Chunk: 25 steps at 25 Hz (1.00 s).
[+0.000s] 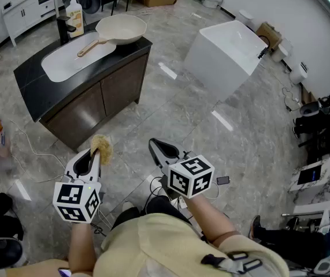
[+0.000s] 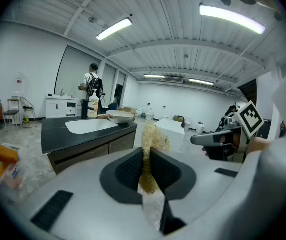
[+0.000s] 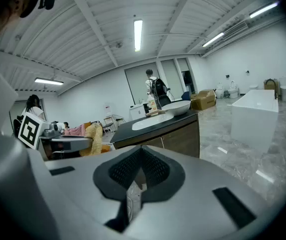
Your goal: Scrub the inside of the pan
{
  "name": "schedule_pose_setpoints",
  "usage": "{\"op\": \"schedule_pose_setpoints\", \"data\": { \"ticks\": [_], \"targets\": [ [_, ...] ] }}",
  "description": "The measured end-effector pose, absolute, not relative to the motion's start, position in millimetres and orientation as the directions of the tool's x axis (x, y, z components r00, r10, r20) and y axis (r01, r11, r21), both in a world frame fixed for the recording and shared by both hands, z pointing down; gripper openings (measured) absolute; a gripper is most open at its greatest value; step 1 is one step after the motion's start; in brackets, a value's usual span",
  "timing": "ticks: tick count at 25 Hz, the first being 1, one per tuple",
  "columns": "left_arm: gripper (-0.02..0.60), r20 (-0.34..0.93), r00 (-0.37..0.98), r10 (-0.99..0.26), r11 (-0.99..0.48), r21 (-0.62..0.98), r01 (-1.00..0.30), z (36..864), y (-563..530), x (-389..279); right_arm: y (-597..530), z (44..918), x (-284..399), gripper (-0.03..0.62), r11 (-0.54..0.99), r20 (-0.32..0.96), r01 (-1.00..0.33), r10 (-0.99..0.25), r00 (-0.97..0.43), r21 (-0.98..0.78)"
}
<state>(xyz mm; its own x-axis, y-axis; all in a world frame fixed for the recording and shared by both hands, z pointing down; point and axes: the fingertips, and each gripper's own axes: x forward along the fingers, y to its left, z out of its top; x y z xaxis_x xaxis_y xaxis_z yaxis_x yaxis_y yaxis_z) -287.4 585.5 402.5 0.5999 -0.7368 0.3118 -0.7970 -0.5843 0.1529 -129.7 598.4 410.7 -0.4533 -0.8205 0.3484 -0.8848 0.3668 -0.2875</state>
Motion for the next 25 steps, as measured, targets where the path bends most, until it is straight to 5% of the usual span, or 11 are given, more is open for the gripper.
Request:
{"op": "schedule_pose_setpoints", "data": {
  "ticks": [25],
  "targets": [
    [0.038, 0.352, 0.582, -0.733, -0.565, 0.161, -0.809, 419.0, 546.0, -300.3, 537.7, 425.1, -164.4, 0.015, 0.443, 0.336, -0.826, -0.764, -0.551, -0.347]
  ]
}}
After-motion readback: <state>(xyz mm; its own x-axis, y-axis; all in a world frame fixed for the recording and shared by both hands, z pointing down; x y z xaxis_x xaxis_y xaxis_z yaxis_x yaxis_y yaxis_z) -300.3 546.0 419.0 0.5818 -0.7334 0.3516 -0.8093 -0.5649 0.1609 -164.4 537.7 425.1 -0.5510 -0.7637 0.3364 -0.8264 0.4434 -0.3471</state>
